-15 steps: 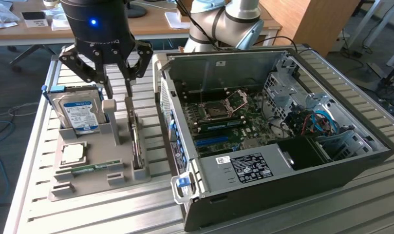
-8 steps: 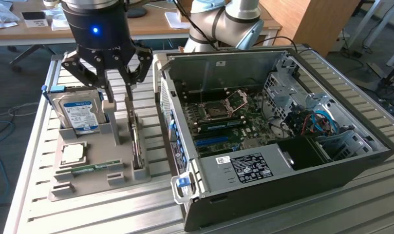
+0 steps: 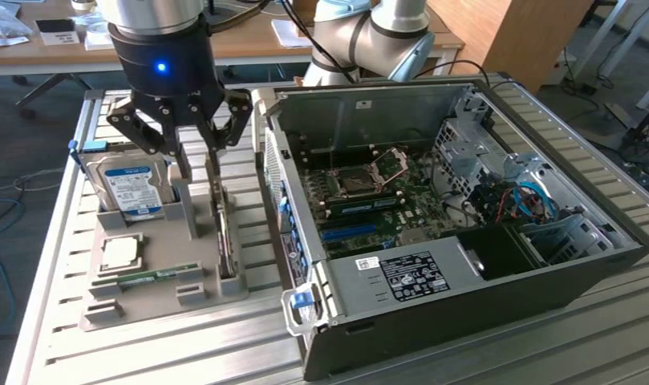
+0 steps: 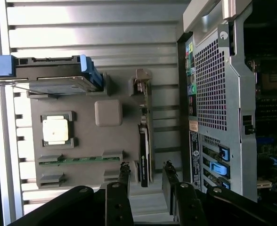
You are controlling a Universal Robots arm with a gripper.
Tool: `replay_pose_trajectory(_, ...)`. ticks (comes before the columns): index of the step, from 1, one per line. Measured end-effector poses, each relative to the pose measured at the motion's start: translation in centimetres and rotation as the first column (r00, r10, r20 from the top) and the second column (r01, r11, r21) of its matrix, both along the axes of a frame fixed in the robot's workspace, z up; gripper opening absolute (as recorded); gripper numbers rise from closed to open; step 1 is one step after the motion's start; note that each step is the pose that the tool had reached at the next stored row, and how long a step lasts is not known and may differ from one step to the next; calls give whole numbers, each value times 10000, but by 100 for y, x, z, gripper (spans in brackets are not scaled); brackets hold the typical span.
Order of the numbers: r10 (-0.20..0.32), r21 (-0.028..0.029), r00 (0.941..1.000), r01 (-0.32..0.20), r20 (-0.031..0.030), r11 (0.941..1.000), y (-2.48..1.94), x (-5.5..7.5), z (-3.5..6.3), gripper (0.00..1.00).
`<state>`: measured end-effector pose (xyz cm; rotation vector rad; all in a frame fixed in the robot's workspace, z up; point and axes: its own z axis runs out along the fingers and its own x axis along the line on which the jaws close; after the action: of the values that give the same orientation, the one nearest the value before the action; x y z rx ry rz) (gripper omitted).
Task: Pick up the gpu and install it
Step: 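Pick up the gpu and move the gpu toward the slot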
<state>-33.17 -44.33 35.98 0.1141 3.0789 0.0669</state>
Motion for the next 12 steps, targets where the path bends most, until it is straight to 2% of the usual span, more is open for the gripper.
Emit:
replay_pose_trajectory(9,0,0,10000,0,0,10000,0,0,-4,42)
replay_pose_trajectory(12,0,0,10000,0,0,10000,0,0,-40,42)
